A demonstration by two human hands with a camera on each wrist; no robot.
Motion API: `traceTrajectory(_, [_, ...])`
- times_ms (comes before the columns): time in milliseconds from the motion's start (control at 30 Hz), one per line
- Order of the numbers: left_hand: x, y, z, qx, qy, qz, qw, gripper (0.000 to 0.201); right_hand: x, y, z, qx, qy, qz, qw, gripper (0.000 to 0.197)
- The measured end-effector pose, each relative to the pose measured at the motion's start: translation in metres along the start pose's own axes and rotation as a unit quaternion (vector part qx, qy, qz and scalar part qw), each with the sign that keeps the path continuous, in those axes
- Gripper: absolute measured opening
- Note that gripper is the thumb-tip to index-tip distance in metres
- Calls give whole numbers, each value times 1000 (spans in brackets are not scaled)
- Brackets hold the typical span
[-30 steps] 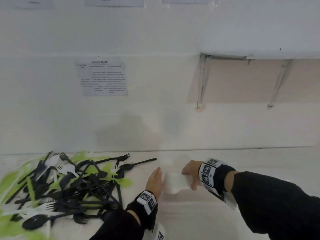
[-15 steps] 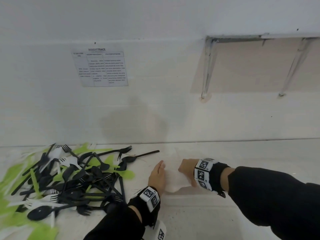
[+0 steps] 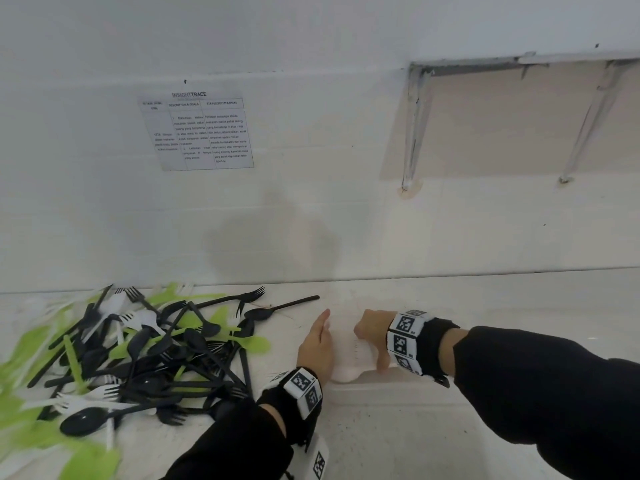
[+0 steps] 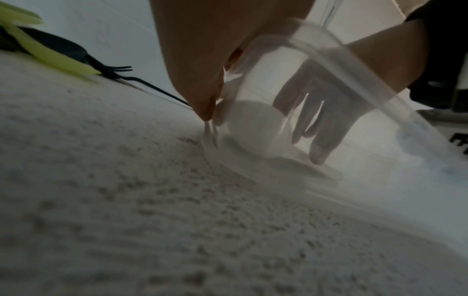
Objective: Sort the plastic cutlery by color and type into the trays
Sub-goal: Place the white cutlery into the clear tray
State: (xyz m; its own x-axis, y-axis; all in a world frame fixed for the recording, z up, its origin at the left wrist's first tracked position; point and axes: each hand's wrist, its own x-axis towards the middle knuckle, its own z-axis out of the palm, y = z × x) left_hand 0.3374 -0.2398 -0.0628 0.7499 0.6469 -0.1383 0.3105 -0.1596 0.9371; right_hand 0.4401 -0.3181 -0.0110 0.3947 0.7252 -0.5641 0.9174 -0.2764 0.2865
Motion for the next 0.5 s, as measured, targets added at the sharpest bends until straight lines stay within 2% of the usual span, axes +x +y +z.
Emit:
traceTrajectory(167, [-6, 7, -3, 48, -1, 17, 999, 42, -3, -2, -2, 12, 50, -6, 999, 34])
traceTrajectory(300, [-7, 9, -7, 94, -67, 20, 993, 51, -1, 2, 2, 1, 61, -2, 998, 29])
traceTrajectory(367, [-8, 6, -11, 115, -118, 26, 986, 63, -6, 3, 1, 1, 45, -10, 999, 24])
traceTrajectory(500, [-15, 2, -24, 149, -198, 36, 968, 102, -7, 2, -2, 1, 32, -22, 999, 15])
